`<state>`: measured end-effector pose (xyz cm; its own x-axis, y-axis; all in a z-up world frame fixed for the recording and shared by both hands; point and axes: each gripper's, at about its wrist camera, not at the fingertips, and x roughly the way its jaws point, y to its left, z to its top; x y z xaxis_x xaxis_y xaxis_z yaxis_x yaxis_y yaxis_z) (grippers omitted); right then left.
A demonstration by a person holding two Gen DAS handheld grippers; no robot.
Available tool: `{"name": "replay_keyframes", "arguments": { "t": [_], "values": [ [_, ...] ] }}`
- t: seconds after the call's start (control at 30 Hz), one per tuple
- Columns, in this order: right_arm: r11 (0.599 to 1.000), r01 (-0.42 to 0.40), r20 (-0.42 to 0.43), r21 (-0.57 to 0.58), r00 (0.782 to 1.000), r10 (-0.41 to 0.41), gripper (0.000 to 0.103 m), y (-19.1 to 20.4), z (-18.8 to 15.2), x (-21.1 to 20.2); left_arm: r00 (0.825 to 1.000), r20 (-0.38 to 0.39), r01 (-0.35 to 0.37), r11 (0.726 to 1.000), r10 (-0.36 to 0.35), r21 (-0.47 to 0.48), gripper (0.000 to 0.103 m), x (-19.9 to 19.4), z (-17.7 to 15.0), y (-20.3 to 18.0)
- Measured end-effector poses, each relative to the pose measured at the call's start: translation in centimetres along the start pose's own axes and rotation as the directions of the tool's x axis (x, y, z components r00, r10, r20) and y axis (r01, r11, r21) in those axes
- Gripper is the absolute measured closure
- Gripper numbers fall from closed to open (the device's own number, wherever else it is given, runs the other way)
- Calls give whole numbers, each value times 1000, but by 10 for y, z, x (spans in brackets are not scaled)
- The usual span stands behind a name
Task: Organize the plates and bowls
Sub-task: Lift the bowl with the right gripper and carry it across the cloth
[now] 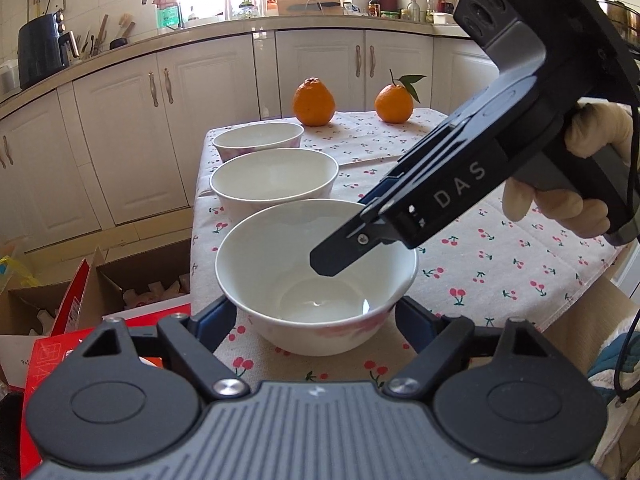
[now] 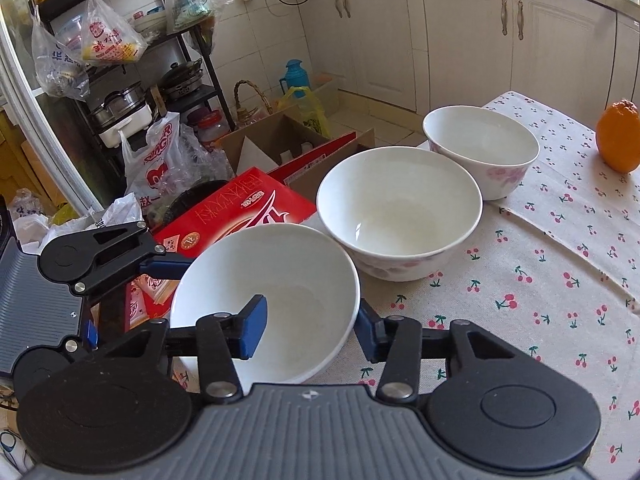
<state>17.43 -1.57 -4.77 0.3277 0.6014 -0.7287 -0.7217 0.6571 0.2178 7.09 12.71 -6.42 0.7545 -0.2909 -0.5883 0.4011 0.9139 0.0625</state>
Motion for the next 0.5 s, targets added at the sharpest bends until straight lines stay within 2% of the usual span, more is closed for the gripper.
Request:
{"name": "replay_keyframes", "arguments": {
  "t": [0.23, 0.5],
  "values": [
    [1000, -3, 3, 9, 1000, 3, 50, 0, -1, -3, 1000, -16, -8, 1000, 8, 17, 17, -1, 4, -6],
    [1000, 12, 19, 21, 1000, -12, 50, -6, -8, -21, 1000, -14, 17, 999, -16, 45, 17, -3, 15, -17]
  ]
}}
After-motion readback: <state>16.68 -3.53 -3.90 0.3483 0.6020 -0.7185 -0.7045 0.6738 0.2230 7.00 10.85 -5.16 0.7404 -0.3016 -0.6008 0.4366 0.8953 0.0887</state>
